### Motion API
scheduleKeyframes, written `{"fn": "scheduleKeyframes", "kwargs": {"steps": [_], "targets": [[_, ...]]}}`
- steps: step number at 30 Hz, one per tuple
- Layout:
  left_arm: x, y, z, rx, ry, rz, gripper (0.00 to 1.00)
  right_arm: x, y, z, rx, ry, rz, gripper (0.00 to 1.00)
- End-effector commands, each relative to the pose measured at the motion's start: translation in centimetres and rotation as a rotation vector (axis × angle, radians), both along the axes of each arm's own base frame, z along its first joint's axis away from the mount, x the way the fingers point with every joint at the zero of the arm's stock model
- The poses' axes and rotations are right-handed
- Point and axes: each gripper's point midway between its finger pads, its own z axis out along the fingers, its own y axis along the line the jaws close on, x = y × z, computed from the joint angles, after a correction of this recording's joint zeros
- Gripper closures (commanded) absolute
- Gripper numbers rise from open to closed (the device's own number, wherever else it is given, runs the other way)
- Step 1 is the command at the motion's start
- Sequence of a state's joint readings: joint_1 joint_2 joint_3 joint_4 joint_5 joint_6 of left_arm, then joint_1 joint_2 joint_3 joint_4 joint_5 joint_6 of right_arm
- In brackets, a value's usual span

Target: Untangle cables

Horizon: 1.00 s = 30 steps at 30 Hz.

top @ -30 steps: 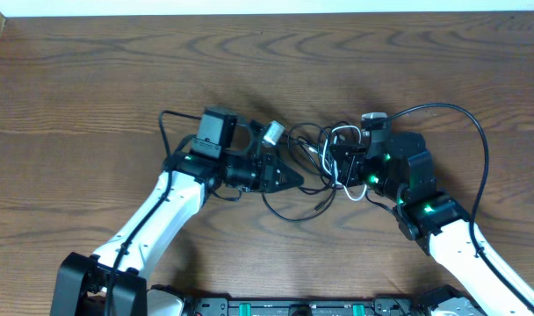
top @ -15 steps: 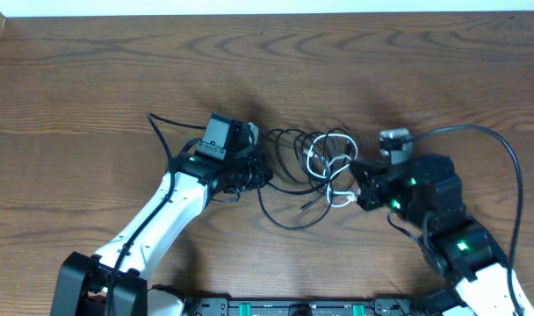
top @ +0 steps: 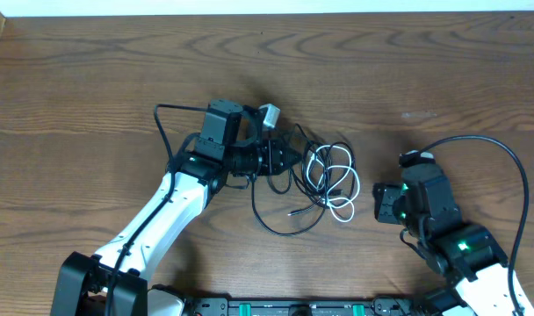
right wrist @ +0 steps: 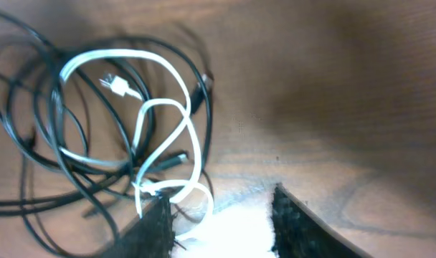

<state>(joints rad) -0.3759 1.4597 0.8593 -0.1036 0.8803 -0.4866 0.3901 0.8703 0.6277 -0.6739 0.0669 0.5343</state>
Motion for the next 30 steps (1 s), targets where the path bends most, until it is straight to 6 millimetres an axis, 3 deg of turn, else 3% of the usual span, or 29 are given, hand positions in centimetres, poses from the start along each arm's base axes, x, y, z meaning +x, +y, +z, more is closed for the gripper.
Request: {"fn": "scheduleKeyframes", "kwargs": {"steps": [1, 8, 17, 23, 30], "targets": [[-1.4, -0.9, 1.5, -0.078, -0.056, -0.131, 0.92, 0.3, -0.1, -0.2, 0.025, 0.03, -0.059, 0.5], [-2.3, -1.3, 2.1, -0.121, -0.021, -0.166, 0.92, 1.3, 1.9, -1.7, 0.076, 0.08, -0.004, 0.42], [-1.7, -1.1, 1.6, -0.093, -0.007, -0.123, 0.92, 5.4, 4.9, -3.9, 0.114, 0.043, 0.081, 0.5], [-1.7, -1.1, 1.6, -0.092, -0.004, -0.123, 0.92, 7.4, 5.6, -7.3, 0.087, 0.066, 0.095, 0.56], [-2.0, -1.0, 1.3, -0.084, 0.021, -0.122, 0.92, 9.8, 6.4, -9.0, 0.081, 0.008, 0.113, 0.56]]}}
